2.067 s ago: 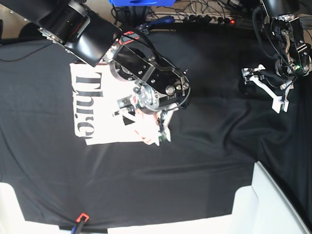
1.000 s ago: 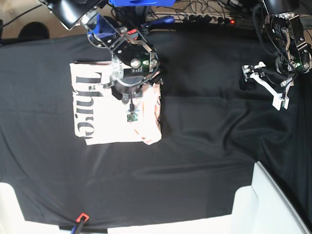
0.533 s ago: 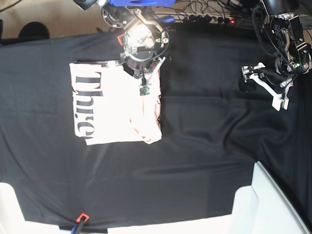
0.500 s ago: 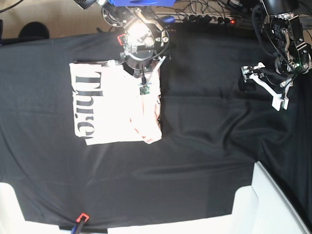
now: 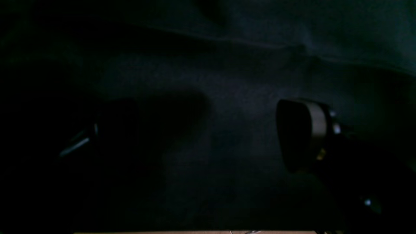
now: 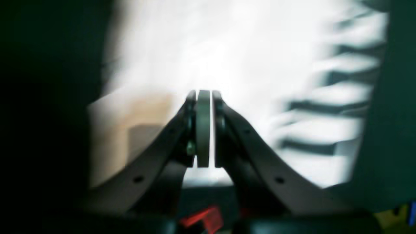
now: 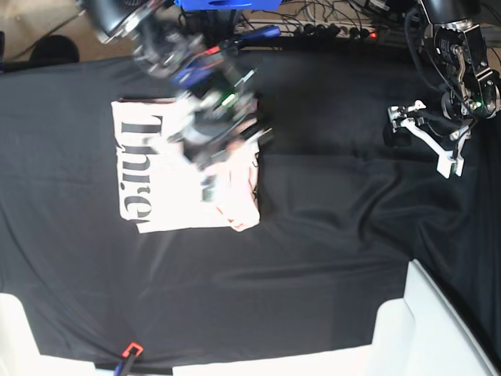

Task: Fold the T-shirt properly
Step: 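Raise the right gripper and move it beside the folded shirt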

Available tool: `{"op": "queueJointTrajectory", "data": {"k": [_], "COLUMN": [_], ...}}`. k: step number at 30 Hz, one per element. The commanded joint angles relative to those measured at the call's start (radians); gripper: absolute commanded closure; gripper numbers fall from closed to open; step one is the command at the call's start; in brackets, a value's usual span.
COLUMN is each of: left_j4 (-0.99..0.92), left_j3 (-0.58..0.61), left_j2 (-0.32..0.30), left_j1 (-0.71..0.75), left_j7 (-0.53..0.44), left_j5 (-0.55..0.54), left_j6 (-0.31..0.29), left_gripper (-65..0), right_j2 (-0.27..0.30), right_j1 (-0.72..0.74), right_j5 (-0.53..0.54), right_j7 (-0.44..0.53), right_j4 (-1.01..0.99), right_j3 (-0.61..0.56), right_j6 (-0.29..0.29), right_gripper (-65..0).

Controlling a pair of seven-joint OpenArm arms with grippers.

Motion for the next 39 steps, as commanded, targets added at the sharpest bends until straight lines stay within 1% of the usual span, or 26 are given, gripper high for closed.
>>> {"op": "queueJointTrajectory", "data": {"k": [1,2,6,9,11,13,16,23,25,27,28,31,34,38,39], "left_j4": [0.015,0.015,0.015,0.015,0.015,0.015,0.015,0.015,0.015,0.015,0.015,0.015,0.015,0.015,0.015], "left_j3": [-0.005,-0.005,-0.005,-0.005,-0.005,-0.005,-0.005,-0.005,-0.005,-0.005,-0.005,-0.005,-0.005,-0.005,-0.005], "left_j2": [-0.019,-0.019,-0.019,-0.019,-0.019,-0.019,-0.019,-0.019,-0.017,-0.017,-0.017,-0.017,-0.017,-0.017,-0.017], "left_j1": [-0.008,-0.007,-0.007,-0.007,-0.007,-0.007,-0.007,-0.007,-0.007,-0.007,-0.007,-0.007,-0.007,-0.007,-0.007], "left_j7": [-0.015,-0.015,-0.015,-0.015,-0.015,-0.015,-0.015,-0.015,-0.015,-0.015,-0.015,-0.015,-0.015,-0.015,-0.015], "left_j5": [-0.01,-0.01,-0.01,-0.01,-0.01,-0.01,-0.01,-0.01,-0.01,-0.01,-0.01,-0.01,-0.01,-0.01,-0.01], "left_j6": [-0.005,-0.005,-0.005,-0.005,-0.005,-0.005,-0.005,-0.005,-0.005,-0.005,-0.005,-0.005,-0.005,-0.005,-0.005], "left_gripper": [-65.0,-65.0,-65.0,-65.0,-65.0,-65.0,-65.0,-65.0,-65.0,-65.0,-65.0,-65.0,-65.0,-65.0,-65.0], "right_j2": [-0.007,-0.001,0.027,0.024,0.022,0.021,0.021,0.024,0.028,0.03,0.03,0.03,0.025,0.018,0.002], "right_j1": [0.006,0.009,0.003,-0.019,-0.03,-0.034,-0.04,-0.05,-0.016,0.035,0.062,0.151,0.237,0.282,0.286], "right_j5": [-0.004,-0.004,-0.004,-0.004,-0.004,-0.004,-0.004,-0.007,-0.007,-0.007,-0.007,-0.007,-0.007,-0.007,-0.007], "right_j7": [0.009,0.014,0.09,0.147,0.196,0.236,0.253,0.167,0.141,0.122,0.122,0.129,0.132,0.21,0.228], "right_j4": [-0.009,-0.035,-0.113,-0.178,-0.225,-0.29,-0.32,-0.11,-0.072,-0.078,-0.092,-0.152,-0.256,-0.4,-0.428], "right_j3": [0.034,0.069,0.178,0.292,0.339,0.347,0.347,0.344,0.344,0.344,0.342,0.324,0.306,0.304,0.303], "right_j6": [0.001,0.001,0.001,0.001,0.006,0.037,0.043,0.043,0.049,0.052,0.057,0.108,0.151,0.175,0.18], "right_gripper": [-1.7,-1.7,-1.7,-1.6,-1.6,-1.5,-1.2,-1.2,-1.2,-1.2,-1.2,-1.2,-1.2,-1.2,-1.2]}}
